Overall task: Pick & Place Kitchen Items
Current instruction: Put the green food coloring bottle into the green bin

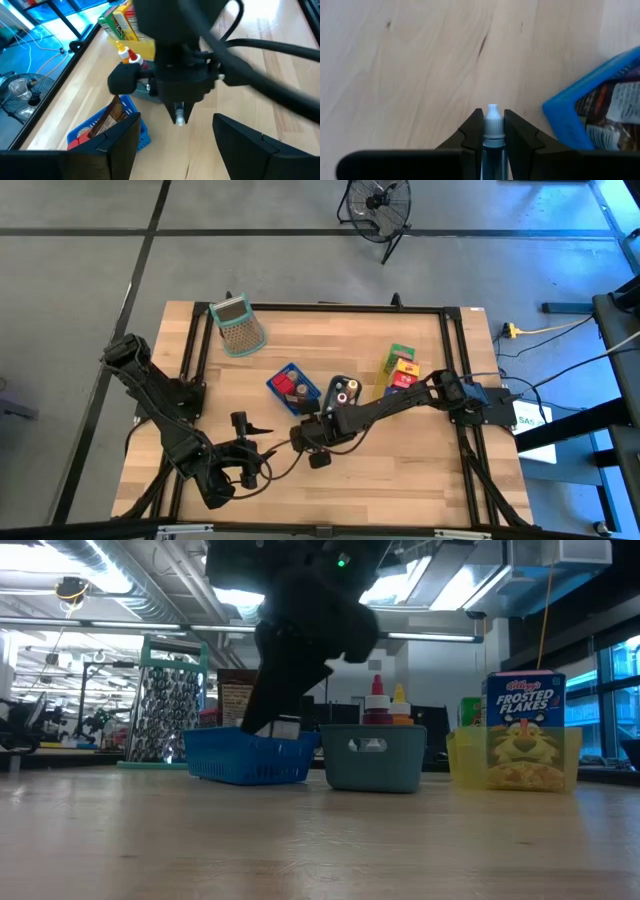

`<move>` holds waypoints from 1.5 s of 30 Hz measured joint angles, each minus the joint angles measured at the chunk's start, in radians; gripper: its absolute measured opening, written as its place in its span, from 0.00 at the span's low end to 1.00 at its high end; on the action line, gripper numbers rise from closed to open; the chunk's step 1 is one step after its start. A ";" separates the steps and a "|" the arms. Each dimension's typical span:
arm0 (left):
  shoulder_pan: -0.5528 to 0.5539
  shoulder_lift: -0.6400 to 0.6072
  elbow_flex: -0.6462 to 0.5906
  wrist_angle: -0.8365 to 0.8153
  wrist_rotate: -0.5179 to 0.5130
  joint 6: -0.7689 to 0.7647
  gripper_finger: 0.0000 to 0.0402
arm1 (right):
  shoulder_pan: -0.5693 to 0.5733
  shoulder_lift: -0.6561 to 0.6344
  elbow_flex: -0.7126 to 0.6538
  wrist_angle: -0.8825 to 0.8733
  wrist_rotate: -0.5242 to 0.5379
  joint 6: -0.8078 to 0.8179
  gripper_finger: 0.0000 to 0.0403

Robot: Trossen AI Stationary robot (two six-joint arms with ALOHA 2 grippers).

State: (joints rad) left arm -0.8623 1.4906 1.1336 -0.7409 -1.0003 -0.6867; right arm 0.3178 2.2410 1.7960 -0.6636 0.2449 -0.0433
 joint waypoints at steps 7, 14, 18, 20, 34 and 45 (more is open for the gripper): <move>0.000 0.000 0.000 0.009 0.016 0.000 0.60 | 0.053 0.000 0.113 -0.250 0.148 0.057 0.15; 0.000 0.000 0.000 0.009 0.016 0.000 0.60 | 0.129 0.000 0.288 -0.697 0.312 0.220 0.15; 0.000 0.000 0.000 0.008 0.015 0.007 0.61 | 0.173 -0.006 0.359 -0.916 0.405 0.380 0.15; 0.000 0.000 0.000 0.008 0.005 0.009 0.61 | 0.195 -0.056 0.331 -0.909 0.355 0.377 0.15; 0.037 -0.001 0.001 0.018 0.004 0.019 0.60 | 0.366 -0.630 0.015 -0.909 0.323 0.735 0.15; 0.095 -0.001 0.001 0.018 0.001 0.020 0.60 | 0.471 -1.245 -0.640 -0.661 0.225 1.047 0.15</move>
State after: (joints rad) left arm -0.7676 1.4899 1.1343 -0.7231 -0.9997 -0.6670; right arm 0.7885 0.9961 1.1558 -1.3244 0.4703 1.0039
